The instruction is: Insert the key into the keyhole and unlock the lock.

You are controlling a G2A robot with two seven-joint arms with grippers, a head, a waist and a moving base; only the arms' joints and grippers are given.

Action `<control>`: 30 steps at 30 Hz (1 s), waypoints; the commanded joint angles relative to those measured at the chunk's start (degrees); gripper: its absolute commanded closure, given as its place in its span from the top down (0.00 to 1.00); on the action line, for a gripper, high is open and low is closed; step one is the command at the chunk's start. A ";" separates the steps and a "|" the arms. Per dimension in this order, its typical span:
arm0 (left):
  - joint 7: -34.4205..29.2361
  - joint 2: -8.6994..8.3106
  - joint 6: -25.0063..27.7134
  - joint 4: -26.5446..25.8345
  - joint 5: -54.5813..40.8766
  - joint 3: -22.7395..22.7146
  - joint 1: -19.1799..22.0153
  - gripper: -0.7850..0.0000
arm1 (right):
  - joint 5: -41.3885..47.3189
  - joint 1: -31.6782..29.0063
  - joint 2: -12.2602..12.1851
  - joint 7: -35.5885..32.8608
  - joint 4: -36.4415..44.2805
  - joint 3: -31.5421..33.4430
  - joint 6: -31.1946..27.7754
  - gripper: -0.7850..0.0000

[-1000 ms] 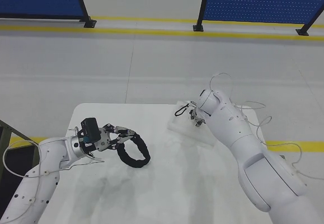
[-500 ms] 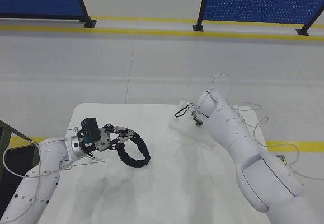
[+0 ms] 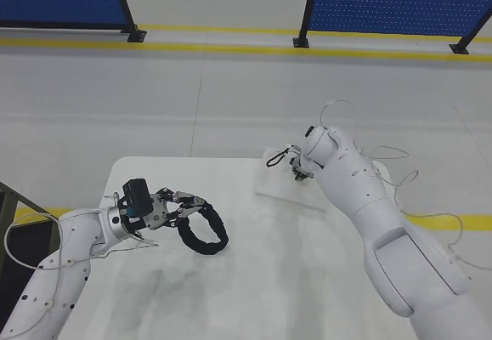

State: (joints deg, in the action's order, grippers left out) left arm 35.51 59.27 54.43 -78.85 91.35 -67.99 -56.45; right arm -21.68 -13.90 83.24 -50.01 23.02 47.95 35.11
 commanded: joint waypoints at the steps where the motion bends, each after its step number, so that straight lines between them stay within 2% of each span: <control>1: 0.00 0.00 0.00 0.00 0.00 0.00 0.00 0.00 | 1.14 0.05 -0.84 -3.89 0.13 1.16 -4.31 0.00; 7: 0.00 0.00 0.00 0.00 0.00 0.00 0.00 0.00 | 3.56 -0.36 -2.87 -8.11 0.10 4.36 -8.39 0.00; 9: 0.00 0.00 0.00 0.00 0.00 0.00 0.00 0.00 | 4.76 -0.66 -3.38 -7.50 0.04 5.63 -8.01 0.00; 13: 0.00 0.00 0.00 0.00 0.00 0.00 0.00 0.00 | 3.99 -1.80 -3.61 -2.37 1.65 6.09 -3.68 0.00; 15: 0.00 0.00 0.00 0.00 0.00 0.00 0.00 0.00 | 0.04 -3.05 -3.34 1.73 4.37 4.16 -2.10 0.00; 24: 0.00 0.00 0.00 0.00 0.00 0.00 0.00 0.00 | -12.96 -6.85 -2.39 0.45 12.11 -3.52 1.03 0.00; 30: 0.00 0.00 0.00 0.00 0.00 0.00 0.00 0.00 | -15.92 -7.69 -3.03 -1.68 15.92 -3.32 1.68 0.00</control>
State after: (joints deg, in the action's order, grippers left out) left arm 35.51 59.27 54.43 -78.85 91.35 -67.99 -56.45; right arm -37.73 -21.50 80.43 -51.51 38.37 44.03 36.65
